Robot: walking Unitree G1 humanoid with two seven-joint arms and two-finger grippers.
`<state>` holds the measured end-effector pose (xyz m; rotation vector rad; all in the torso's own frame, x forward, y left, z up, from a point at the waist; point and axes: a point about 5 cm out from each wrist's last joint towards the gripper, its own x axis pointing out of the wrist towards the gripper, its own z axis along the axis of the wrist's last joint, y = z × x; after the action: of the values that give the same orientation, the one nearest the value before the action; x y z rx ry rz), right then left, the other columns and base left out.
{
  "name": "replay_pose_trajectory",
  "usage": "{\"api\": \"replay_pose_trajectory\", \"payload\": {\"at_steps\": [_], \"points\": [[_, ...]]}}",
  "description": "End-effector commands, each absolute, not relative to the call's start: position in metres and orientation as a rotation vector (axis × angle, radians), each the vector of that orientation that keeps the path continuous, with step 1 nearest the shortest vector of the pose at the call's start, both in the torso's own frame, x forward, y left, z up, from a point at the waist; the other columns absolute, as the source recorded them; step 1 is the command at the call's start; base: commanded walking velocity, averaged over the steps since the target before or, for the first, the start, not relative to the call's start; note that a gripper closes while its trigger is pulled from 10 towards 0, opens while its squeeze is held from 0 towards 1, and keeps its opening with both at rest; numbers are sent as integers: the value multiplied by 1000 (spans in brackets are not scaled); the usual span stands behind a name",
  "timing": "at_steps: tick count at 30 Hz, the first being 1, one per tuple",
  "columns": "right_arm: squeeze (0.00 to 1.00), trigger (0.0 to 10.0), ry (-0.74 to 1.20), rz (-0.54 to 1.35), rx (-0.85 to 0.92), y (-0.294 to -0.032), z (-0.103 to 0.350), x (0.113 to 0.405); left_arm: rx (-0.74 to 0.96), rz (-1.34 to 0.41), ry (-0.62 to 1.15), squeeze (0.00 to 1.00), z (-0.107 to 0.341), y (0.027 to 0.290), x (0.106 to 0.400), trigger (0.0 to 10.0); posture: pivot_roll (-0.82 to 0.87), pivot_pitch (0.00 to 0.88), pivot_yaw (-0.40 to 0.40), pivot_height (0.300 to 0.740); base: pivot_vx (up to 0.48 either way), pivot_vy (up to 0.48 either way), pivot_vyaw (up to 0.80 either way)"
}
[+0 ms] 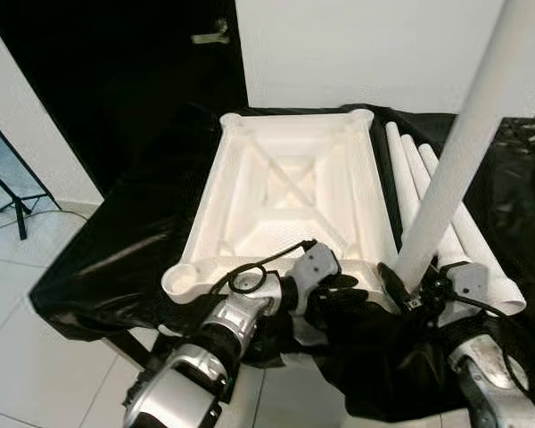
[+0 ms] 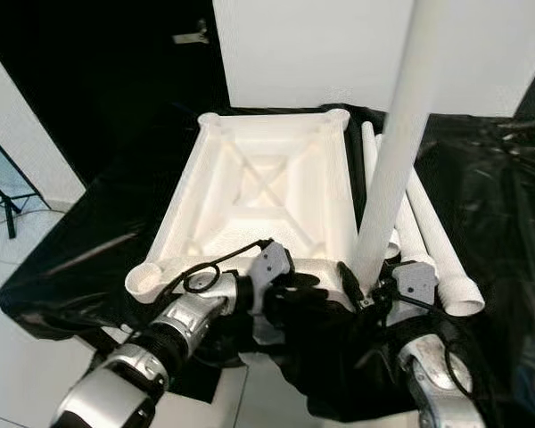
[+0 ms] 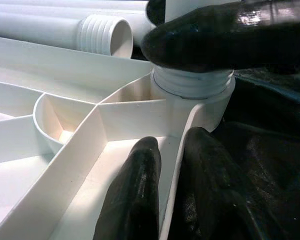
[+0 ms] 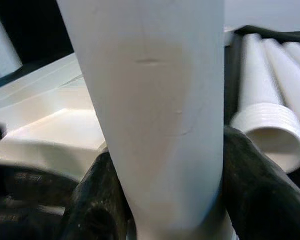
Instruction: Building children table
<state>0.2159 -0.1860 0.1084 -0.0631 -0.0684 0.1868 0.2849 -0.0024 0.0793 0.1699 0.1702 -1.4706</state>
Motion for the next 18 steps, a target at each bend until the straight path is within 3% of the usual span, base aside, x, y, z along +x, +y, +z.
{"api": "replay_pose_trajectory", "payload": {"at_steps": [1, 11, 12, 13, 14, 15, 16, 17, 18], "points": [[0, 0, -26, 87, -52, -188, 98, 212, 159, -1619, 368, 0, 47, 1, 260, 10000, 79, 0, 56, 740, 0, 0, 0], [0, 0, -32, 48, -60, -191, 98, 211, 160, -1613, 371, 0, 47, 2, 261, 10000, 80, 0, 50, 740, 0, 0, 0], [0, 431, -32, 47, -66, -190, 98, 212, 159, -1613, 369, 0, 47, 1, 261, 10000, 80, 0, 49, 740, 0, 0, 0], [0, 7137, -28, 50, -71, -190, 98, 213, 158, -1612, 368, 0, 47, 0, 261, 10000, 79, 0, 49, 740, 0, 0, 0], [0, 7137, -28, 50, -71, -190, 98, 213, 158, -1612, 368, 0, 47, 0, 261, 10000, 79, 0, 49, 740, 0, 0, 0], [0, 9020, -26, 54, -76, -190, 98, 213, 157, -1612, 368, 0, 47, 0, 261, 10000, 76, 0, 51, 740, 0, 0, 0], [0, 10000, -21, 70, -65, -190, 97, 214, 157, -1612, 368, 0, 47, 0, 261, 10000, 76, 0, 52, 740, 0, 0, 0], [1000, 10000, -27, 97, -60, -190, 98, 214, 158, -1611, 368, 0, 47, 1, 261, 10000, 73, 0, 54, 740, 0, 0, 0], [1000, 10000, -27, 97, -60, -190, 98, 214, 158, -1611, 368, 0, 47, 1, 261, 10000, 73, 0, 54, 740, 0, 0, 0]]}}
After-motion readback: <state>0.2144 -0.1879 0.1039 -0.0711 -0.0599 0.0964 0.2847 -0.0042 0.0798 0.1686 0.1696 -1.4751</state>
